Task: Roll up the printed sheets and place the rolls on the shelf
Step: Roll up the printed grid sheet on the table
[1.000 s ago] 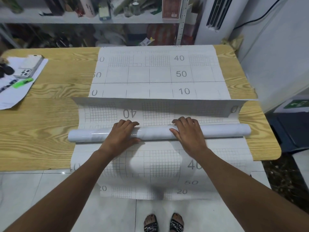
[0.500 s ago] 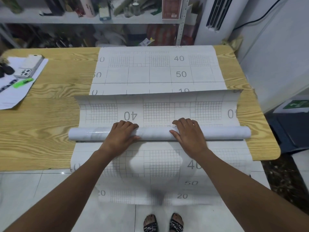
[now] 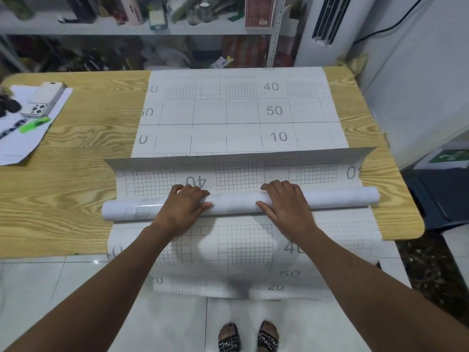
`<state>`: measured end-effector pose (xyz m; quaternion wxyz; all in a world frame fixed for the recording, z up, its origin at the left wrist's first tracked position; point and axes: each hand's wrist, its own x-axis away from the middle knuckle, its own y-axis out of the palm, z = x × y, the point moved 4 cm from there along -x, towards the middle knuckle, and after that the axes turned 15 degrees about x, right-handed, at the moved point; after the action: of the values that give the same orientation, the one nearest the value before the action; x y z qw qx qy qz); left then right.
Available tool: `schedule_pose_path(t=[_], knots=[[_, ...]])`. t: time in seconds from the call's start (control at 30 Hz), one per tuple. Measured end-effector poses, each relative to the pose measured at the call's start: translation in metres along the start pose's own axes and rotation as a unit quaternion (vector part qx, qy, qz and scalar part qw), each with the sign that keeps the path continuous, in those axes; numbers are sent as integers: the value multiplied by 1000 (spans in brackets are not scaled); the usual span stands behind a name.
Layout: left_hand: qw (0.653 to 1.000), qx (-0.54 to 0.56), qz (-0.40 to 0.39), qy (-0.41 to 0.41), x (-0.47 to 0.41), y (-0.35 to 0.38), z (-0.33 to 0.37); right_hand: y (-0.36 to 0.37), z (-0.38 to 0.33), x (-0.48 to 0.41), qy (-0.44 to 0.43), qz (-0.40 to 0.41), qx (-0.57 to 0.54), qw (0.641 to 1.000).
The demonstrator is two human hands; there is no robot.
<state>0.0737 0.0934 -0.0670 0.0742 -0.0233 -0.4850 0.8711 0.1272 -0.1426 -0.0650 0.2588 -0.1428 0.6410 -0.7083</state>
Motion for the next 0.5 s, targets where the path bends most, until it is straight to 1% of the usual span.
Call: schedule_pose_path(t=[0.13, 0.23, 0.5], knots=[[1000, 11, 11, 2, 2, 1, 1, -1, 1, 3, -7, 4, -16, 1000], [1000, -2, 20, 2, 1, 0, 3, 0, 2, 3, -17, 1, -19, 1000], [1000, -7, 18, -18, 0, -3, 3, -2, 2, 4, -20, 10, -21, 1000]])
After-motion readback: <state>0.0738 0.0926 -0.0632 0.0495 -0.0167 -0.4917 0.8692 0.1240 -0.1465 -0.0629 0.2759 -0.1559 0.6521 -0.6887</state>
